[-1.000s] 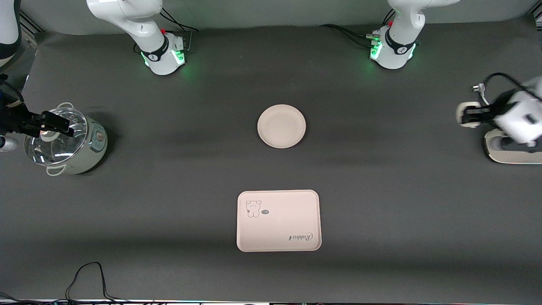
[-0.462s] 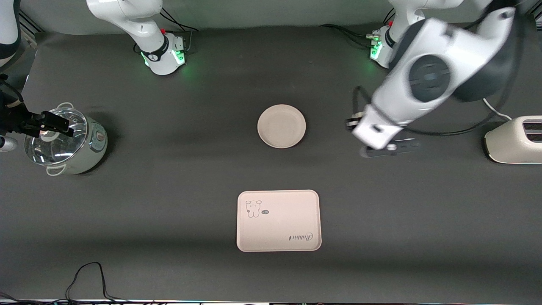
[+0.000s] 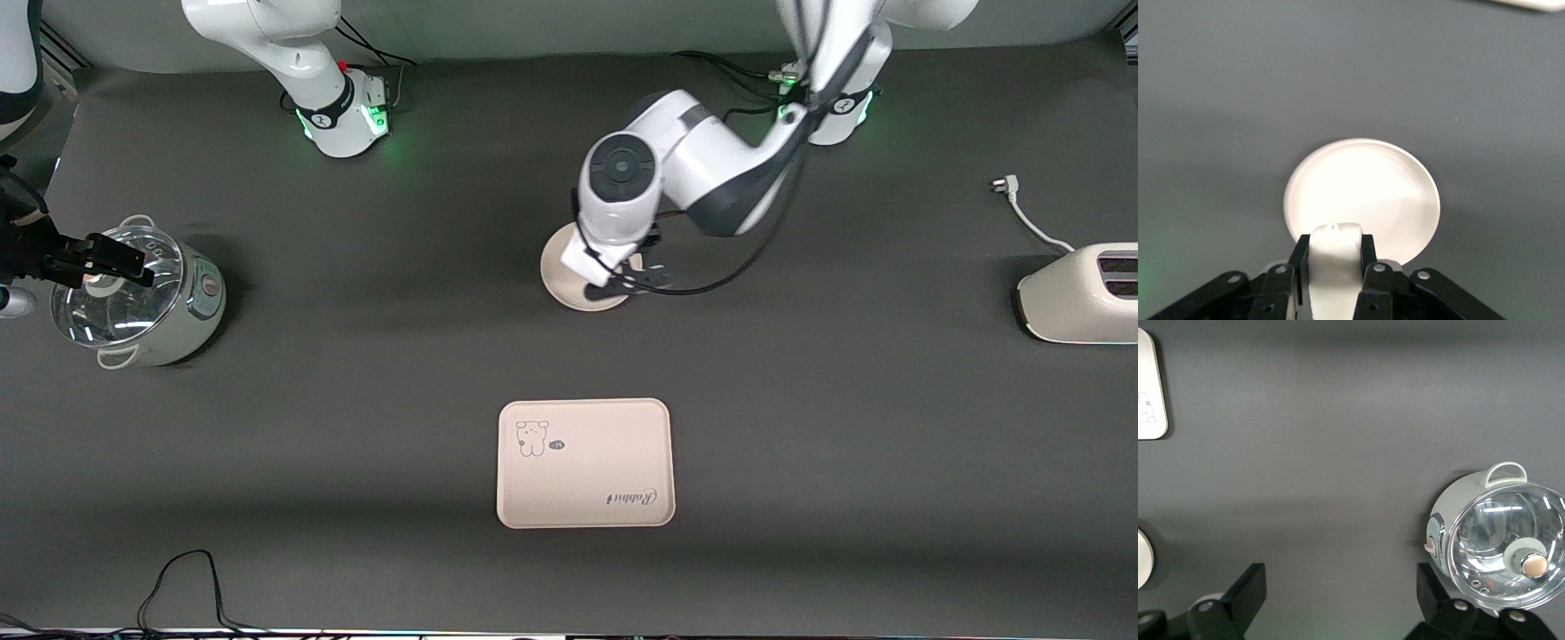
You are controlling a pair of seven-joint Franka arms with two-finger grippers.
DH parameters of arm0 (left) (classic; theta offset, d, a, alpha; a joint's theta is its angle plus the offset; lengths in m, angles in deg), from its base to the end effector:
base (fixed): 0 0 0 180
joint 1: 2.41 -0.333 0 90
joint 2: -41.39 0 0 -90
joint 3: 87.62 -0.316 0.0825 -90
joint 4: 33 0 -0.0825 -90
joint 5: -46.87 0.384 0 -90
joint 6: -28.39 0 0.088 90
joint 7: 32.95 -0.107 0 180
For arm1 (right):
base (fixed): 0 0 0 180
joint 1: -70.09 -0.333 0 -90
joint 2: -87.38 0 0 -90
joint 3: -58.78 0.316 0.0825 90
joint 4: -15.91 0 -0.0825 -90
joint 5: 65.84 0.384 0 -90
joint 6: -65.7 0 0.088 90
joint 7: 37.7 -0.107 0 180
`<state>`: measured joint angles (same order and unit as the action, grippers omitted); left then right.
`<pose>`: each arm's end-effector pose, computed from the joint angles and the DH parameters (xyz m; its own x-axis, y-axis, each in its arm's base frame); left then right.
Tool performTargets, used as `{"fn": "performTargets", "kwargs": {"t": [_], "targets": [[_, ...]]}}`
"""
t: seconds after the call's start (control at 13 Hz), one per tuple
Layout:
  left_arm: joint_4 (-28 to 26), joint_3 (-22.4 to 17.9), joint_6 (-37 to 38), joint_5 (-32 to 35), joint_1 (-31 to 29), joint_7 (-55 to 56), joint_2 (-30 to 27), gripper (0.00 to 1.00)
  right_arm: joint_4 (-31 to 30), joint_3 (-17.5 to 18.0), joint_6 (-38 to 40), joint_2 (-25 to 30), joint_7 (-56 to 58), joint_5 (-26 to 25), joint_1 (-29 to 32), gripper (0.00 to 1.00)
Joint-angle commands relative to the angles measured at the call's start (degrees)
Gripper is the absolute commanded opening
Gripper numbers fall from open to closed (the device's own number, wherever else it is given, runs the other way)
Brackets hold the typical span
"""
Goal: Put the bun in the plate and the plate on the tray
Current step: 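Lower the bun onto the plate and open the left gripper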
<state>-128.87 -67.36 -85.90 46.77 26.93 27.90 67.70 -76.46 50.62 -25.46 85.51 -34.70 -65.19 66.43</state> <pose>0.4426 -0.4834 0.3431 0.9572 0.2187 -0.1896 0.2186 -0.9756 -0.0218 0.5623 -0.0418 0.5886 0.9982 -0.0265 -0.0530 -0.0270 -0.9996 -0.0095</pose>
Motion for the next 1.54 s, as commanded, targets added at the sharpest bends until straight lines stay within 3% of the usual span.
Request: {"fn": "performTargets", "kwargs": {"t": [0.0,0.31,0.38,0.46,0.85,1.15,1.46], "targets": [[-7.63,-1.02,-9.08,1.5,3.09,3.31,0.32,0.34,-0.01,-0.36,0.55,0.29,1.04,-1.27,-0.38,1.0],[-9.94,-1.02,-14.29,1.59,5.29,7.52,3.04,0.4,-0.01,-0.36,0.55,0.29,1.04,-1.27,-0.38,1.0],[-9.94,-1.11,-14.64,1.68,5.29,7.61,3.22,0.65,-0.01,-0.36,0.55,0.29,1.04,-1.27,-0.38,1.0],[-9.94,-1.11,-14.56,1.68,4.94,7.61,3.22,1.0,-0.01,-0.36,0.55,0.2,1.04,-1.27,-0.38,1.0],[-8.89,-1.46,-8.25,1.77,2.14,6.74,-0.63,1.0,-0.01,-0.36,0.55,0.2,1.04,-1.27,-0.38,1.0],[-8.1,-1.37,0.45,2.21,-4.71,0.6,-7.83,1.0,-0.01,-0.36,0.55,0.29,0.96,-1.27,-0.38,1.0],[-5.48,-1.28,10.9,1.68,-16.48,-16.25,-13.64,1.0,-0.18,0.25,2.12,0.82,-0.71,-0.39,-1.25,1.0]]}}
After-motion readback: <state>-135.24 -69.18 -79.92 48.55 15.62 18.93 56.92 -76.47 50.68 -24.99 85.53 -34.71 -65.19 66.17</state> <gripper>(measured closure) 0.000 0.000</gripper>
